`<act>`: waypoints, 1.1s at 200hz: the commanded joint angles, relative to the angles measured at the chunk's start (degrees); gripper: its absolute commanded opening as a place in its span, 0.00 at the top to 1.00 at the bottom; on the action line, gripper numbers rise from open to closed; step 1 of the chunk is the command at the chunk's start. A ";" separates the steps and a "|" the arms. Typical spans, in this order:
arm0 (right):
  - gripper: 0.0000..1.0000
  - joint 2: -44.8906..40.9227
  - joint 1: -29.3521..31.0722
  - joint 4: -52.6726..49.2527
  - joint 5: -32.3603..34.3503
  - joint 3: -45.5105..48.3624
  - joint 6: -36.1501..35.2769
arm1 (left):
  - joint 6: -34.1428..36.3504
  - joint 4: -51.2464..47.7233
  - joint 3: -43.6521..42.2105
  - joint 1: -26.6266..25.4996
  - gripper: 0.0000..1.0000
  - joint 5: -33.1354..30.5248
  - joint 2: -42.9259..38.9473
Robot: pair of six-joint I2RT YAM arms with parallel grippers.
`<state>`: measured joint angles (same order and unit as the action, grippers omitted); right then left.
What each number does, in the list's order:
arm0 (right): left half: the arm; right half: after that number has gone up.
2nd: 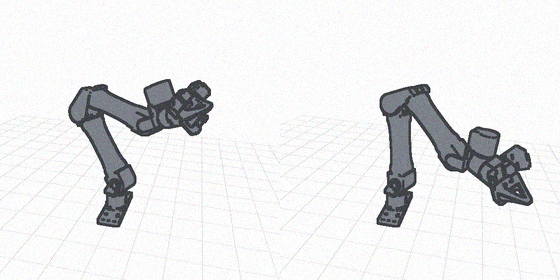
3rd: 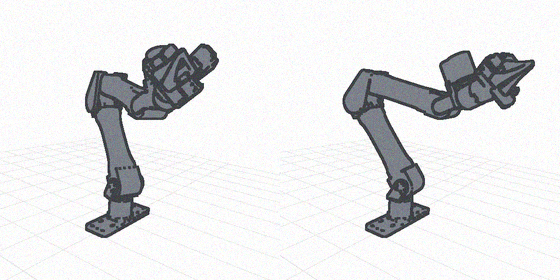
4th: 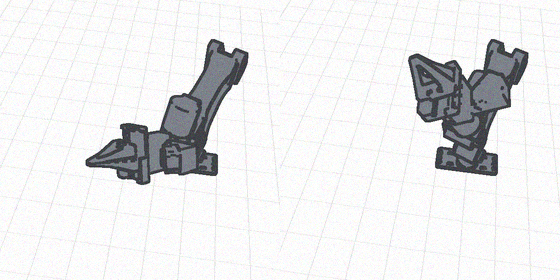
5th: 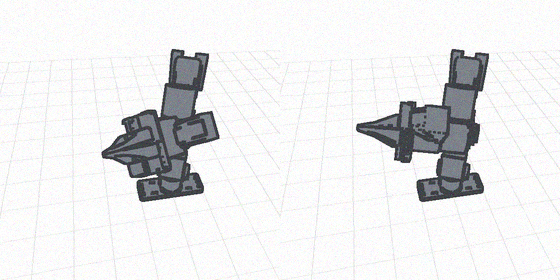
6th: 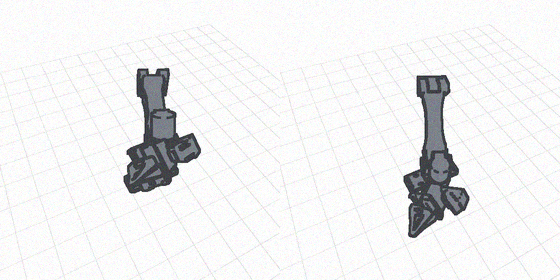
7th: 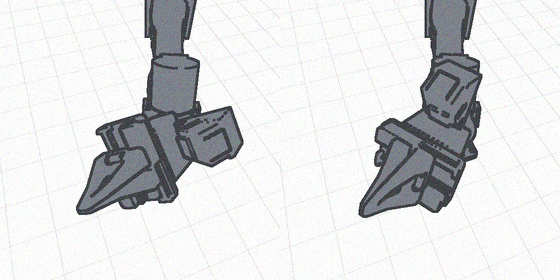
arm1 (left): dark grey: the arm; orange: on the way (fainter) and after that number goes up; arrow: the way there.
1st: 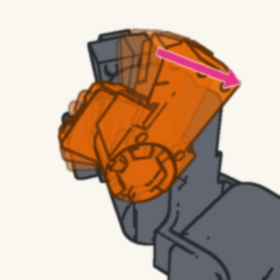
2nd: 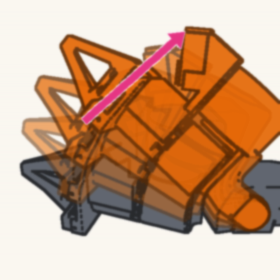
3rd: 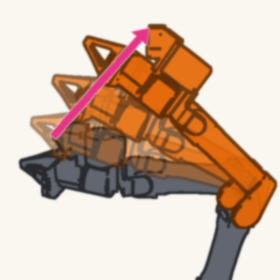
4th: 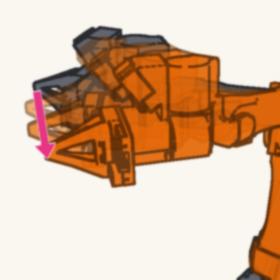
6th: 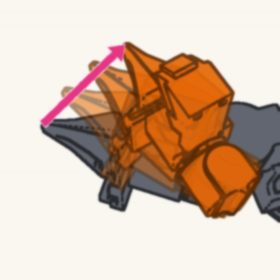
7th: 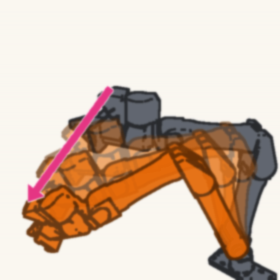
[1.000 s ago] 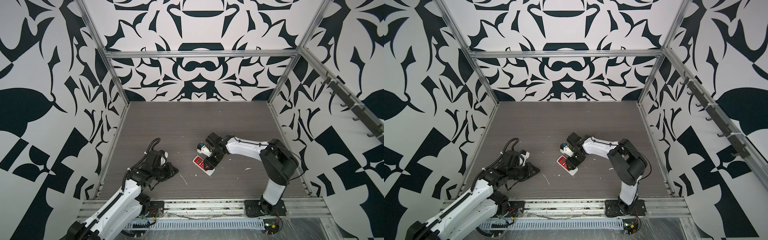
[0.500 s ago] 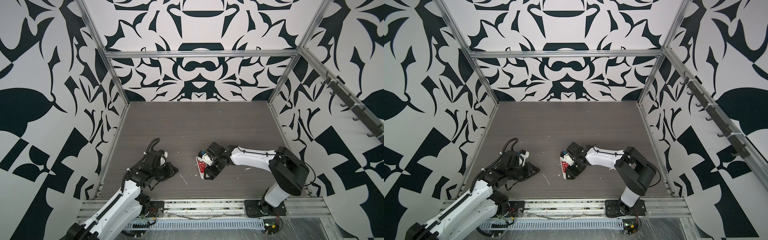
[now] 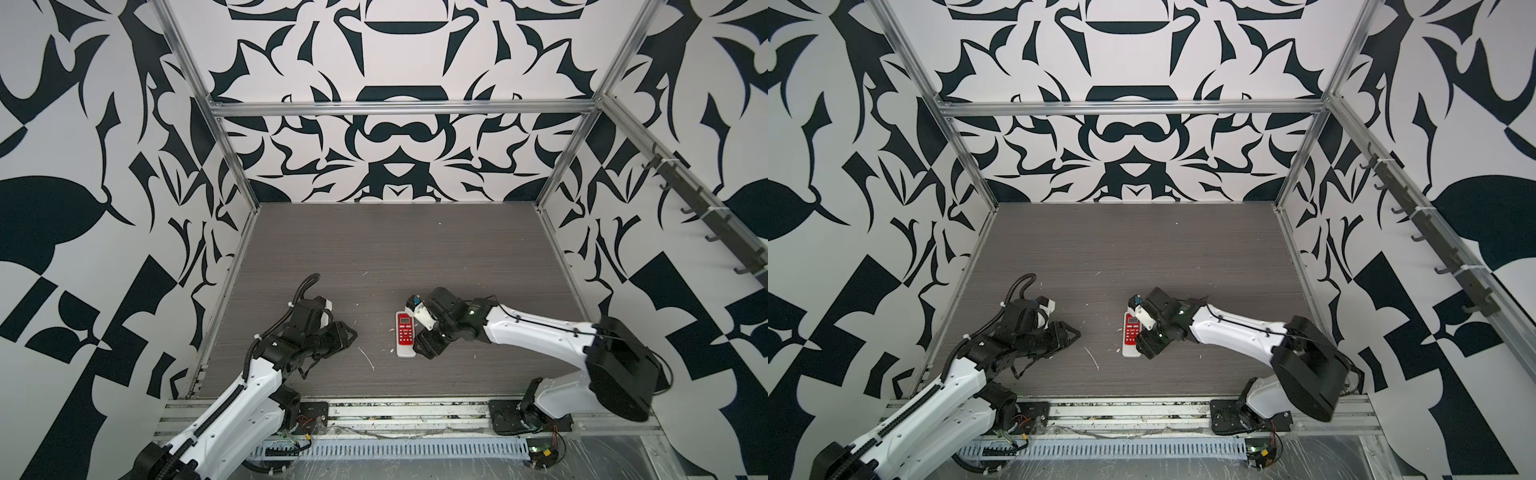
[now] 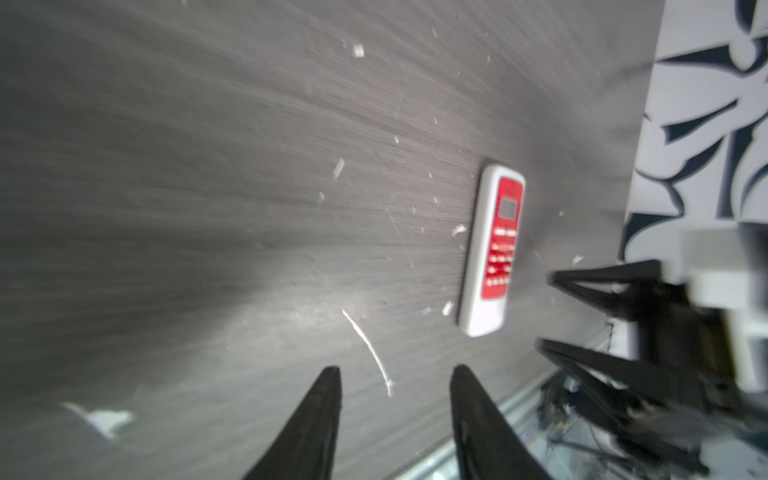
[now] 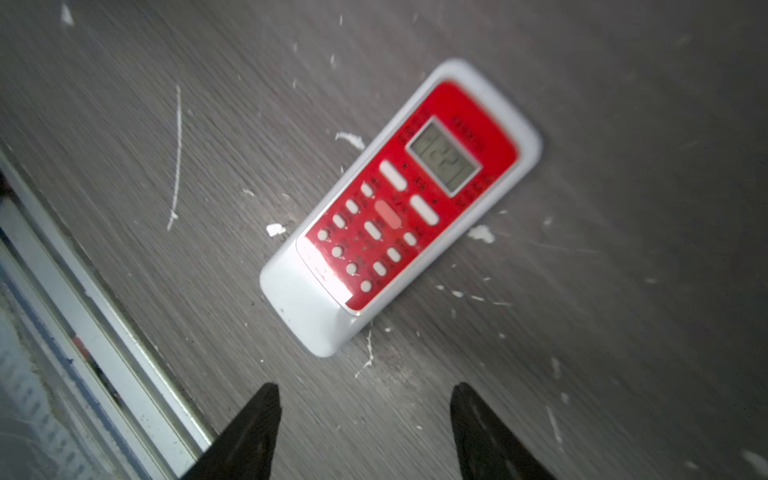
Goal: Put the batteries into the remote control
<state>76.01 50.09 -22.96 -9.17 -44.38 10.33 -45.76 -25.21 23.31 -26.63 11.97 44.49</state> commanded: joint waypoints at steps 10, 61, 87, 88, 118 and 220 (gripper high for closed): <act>0.15 -15.44 -1.34 5.43 17.71 4.89 -0.88 | 4.05 -1.70 4.90 0.17 0.05 -23.22 1.69; 0.00 -29.02 -17.23 20.73 31.68 17.31 -3.70 | 5.35 -4.43 13.73 0.68 0.01 -59.29 8.28; 0.00 -33.02 -22.34 34.38 42.69 25.40 -4.75 | 14.00 6.40 12.57 0.86 0.01 -67.64 12.16; 0.00 -33.02 -22.34 34.38 42.69 25.40 -4.75 | 14.76 7.28 12.47 0.87 0.01 -67.75 12.31; 0.00 -27.27 -24.77 56.70 45.85 34.62 -15.16 | 28.69 25.71 9.66 1.18 0.01 -72.49 20.88; 0.00 11.41 -37.46 87.43 34.82 30.22 -13.53 | 40.54 71.06 -2.04 18.20 0.01 -51.69 36.04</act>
<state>84.47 16.58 54.13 29.30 -12.99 -7.55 -7.31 33.19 21.96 -10.92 -47.92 80.27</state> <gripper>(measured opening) 0.999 0.992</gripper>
